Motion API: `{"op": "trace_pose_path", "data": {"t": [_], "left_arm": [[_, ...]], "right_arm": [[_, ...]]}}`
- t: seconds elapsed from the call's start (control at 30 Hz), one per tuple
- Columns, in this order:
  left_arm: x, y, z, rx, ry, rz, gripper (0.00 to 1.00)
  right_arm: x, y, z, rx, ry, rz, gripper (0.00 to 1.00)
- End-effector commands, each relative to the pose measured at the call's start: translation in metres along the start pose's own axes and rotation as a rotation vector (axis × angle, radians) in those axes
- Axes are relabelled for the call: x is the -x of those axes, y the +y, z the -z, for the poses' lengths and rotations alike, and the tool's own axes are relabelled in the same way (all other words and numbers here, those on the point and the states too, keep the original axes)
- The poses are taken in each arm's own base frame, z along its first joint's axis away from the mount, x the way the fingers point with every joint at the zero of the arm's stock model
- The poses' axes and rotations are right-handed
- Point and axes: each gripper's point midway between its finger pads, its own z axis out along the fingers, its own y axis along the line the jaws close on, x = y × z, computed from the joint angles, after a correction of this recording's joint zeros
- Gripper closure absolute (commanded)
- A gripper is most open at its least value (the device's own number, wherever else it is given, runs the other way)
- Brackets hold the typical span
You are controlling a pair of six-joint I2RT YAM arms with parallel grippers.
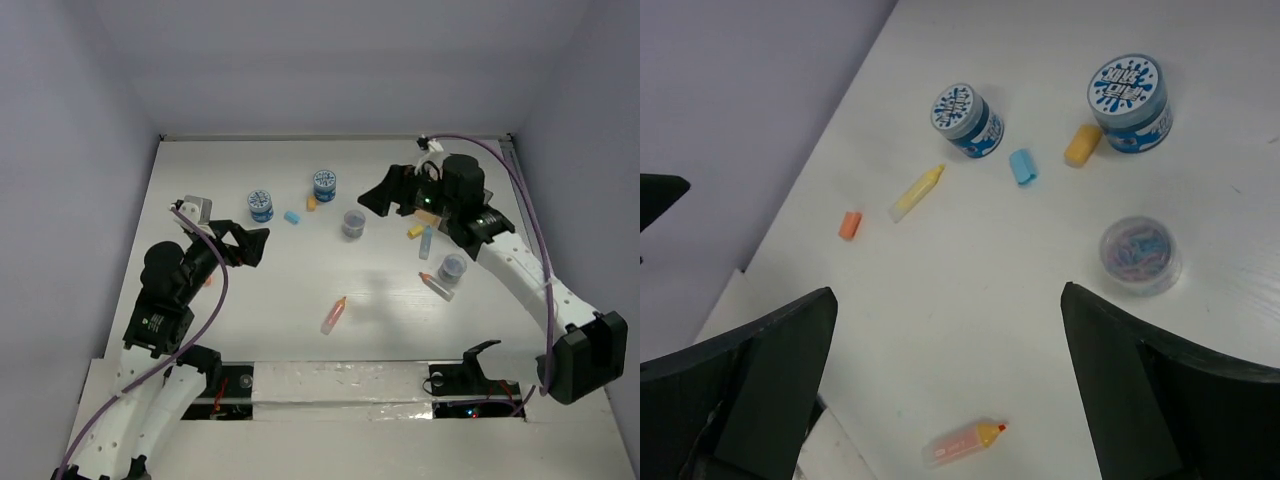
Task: Sort the stationery into containers
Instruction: Pick up the stationery from the center of the board.
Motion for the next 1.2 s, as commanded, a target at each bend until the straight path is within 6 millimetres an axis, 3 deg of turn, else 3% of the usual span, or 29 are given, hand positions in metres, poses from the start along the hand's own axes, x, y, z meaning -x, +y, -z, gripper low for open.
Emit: {"op": "trace_pose_path", "data": {"t": [0.0, 0.13, 0.2, 0.27, 0.3, 0.33, 0.37, 0.4, 0.47, 0.5, 0.57, 0.6, 0.67, 0.87, 0.9, 1.0, 1.17], "left_arm": [[0.029, -0.01, 0.005, -0.031, -0.075, -0.032, 0.01], [0.029, -0.013, 0.006, -0.047, -0.076, -0.034, 0.01], [0.029, -0.015, 0.006, -0.062, -0.078, -0.037, 0.01], [0.028, -0.018, 0.006, -0.076, -0.075, -0.038, 0.01], [0.028, -0.017, 0.006, -0.073, -0.077, -0.039, 0.01], [0.027, -0.016, 0.005, -0.069, -0.074, -0.036, 0.01], [0.027, -0.015, 0.005, -0.061, -0.075, -0.035, 0.01], [0.028, -0.015, 0.006, -0.061, -0.078, -0.034, 0.01], [0.029, -0.016, 0.007, -0.063, -0.082, -0.037, 0.01], [0.029, -0.016, 0.007, -0.062, -0.082, -0.037, 0.01], [0.03, -0.015, 0.007, -0.06, -0.085, -0.037, 0.01], [0.03, -0.015, 0.007, -0.06, -0.085, -0.037, 0.01], [0.03, -0.015, 0.007, -0.059, -0.083, -0.038, 0.01], [0.028, -0.017, 0.005, -0.064, -0.074, -0.04, 0.01], [0.028, -0.016, 0.005, -0.061, -0.074, -0.043, 0.01], [0.029, -0.015, 0.006, -0.053, -0.076, -0.044, 0.01], [0.028, -0.016, 0.005, -0.057, -0.072, -0.045, 0.01]], "right_arm": [[0.017, -0.008, -0.016, -0.111, -0.03, 0.093, 0.0], [0.008, -0.027, -0.049, -0.194, 0.027, 0.127, 0.0], [0.012, -0.023, -0.063, -0.209, 0.029, 0.156, 0.0], [0.005, -0.045, -0.082, -0.29, 0.062, 0.173, 0.0], [0.012, -0.036, -0.091, -0.289, 0.052, 0.193, 0.0], [0.013, -0.043, -0.096, -0.318, 0.058, 0.204, 0.0], [0.005, -0.064, -0.108, -0.4, 0.079, 0.224, 0.0], [0.019, -0.065, -0.114, -0.426, 0.054, 0.235, 0.0], [0.015, -0.079, -0.125, -0.493, 0.081, 0.255, 0.0], [0.002, -0.095, -0.137, -0.527, 0.118, 0.255, 0.0], [0.011, -0.1, -0.149, -0.553, 0.108, 0.263, 0.0], [0.0, -0.113, -0.159, -0.578, 0.138, 0.264, 0.0], [0.004, -0.115, -0.169, -0.599, 0.132, 0.283, 0.0], [-0.019, -0.126, -0.208, -0.591, 0.209, 0.307, 0.0], [-0.011, -0.122, -0.213, -0.579, 0.191, 0.308, 0.0], [-0.019, -0.119, -0.229, -0.543, 0.207, 0.31, 0.0], [-0.025, -0.126, -0.243, -0.543, 0.225, 0.316, 0.0]]}}
